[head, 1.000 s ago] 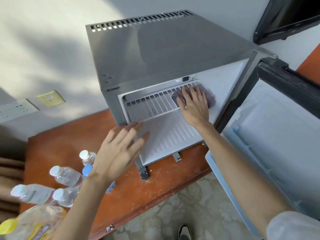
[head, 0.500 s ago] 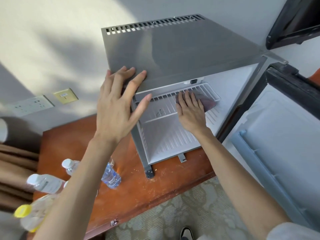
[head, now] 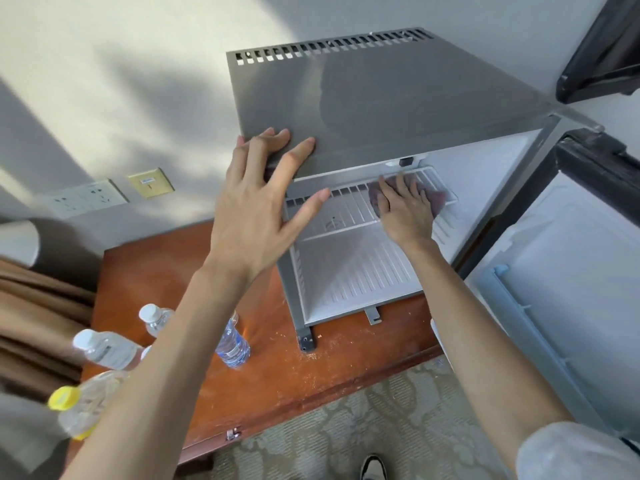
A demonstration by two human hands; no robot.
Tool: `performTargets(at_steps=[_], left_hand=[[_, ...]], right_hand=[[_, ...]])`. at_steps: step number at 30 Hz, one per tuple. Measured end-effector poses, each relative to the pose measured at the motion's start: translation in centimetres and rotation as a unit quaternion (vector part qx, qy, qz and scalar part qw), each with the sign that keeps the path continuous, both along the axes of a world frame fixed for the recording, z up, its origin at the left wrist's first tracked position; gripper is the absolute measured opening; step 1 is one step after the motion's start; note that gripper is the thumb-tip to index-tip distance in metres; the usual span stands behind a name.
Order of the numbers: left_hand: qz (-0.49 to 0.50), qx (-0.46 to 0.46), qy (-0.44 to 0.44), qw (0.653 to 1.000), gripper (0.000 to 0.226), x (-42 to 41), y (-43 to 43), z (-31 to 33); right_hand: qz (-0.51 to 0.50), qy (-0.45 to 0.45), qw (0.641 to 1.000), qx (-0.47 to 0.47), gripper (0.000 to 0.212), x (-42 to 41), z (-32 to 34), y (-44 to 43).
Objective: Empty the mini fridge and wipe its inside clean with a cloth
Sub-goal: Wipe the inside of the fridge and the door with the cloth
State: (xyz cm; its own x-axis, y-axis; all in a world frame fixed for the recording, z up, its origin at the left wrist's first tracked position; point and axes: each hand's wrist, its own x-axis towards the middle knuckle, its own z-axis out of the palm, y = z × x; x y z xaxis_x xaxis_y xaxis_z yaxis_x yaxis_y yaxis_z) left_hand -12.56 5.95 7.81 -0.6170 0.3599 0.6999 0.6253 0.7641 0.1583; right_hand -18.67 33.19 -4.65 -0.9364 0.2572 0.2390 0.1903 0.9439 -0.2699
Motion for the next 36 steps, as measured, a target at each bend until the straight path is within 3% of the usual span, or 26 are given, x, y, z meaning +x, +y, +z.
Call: performTargets(at_steps=[5,10,14,17,23,25,27,33,36], left_hand=[[0.008,0.010,0.016,1.000,0.060,-0.2,0.6,-0.3],[0.001,0.006,0.007,1.000,0.061,-0.3,0.4,-0.3],[-0.007,0.000,-0.001,1.000,0.061,-0.3,0.1,-0.2],[-0.009,-0.001,-0.005,1.000,0.060,-0.3,0.0,-0.2],[-0.002,0.023,-0.002,1.000,0.058,-0.3,0.6,-0.6],[-0.002,0.022,-0.001,1.000,0.058,-0.4,0.6,-0.6],[-0.005,0.012,-0.004,1.000,0.058,-0.4,0.4,-0.6],[-0.011,0.006,-0.015,1.000,0.057,-0.3,0.1,-0.3],[-0.013,0.008,-0.021,1.000,0.057,-0.1,0.1,-0.3]], right_hand=[[0.051,0.087,0.994,-0.041,0.043,4.1,-0.8,-4.3],[0.120,0.060,0.986,-0.098,0.058,1.1,1.0,-7.7],[0.083,0.040,0.995,-0.034,0.078,-1.1,1.0,-4.1],[0.016,-0.006,1.000,0.015,0.065,-0.5,0.3,-2.2],[0.150,0.108,0.979,-0.089,0.048,2.7,1.1,-6.1],[0.208,0.110,0.970,-0.057,0.045,4.4,0.9,-10.6],[0.203,0.091,0.974,-0.032,0.050,4.1,0.0,-13.7],[0.183,-0.014,0.983,0.013,0.052,-2.4,-0.2,-12.2],[0.252,0.074,0.965,0.017,0.048,1.2,-0.2,-11.9]])
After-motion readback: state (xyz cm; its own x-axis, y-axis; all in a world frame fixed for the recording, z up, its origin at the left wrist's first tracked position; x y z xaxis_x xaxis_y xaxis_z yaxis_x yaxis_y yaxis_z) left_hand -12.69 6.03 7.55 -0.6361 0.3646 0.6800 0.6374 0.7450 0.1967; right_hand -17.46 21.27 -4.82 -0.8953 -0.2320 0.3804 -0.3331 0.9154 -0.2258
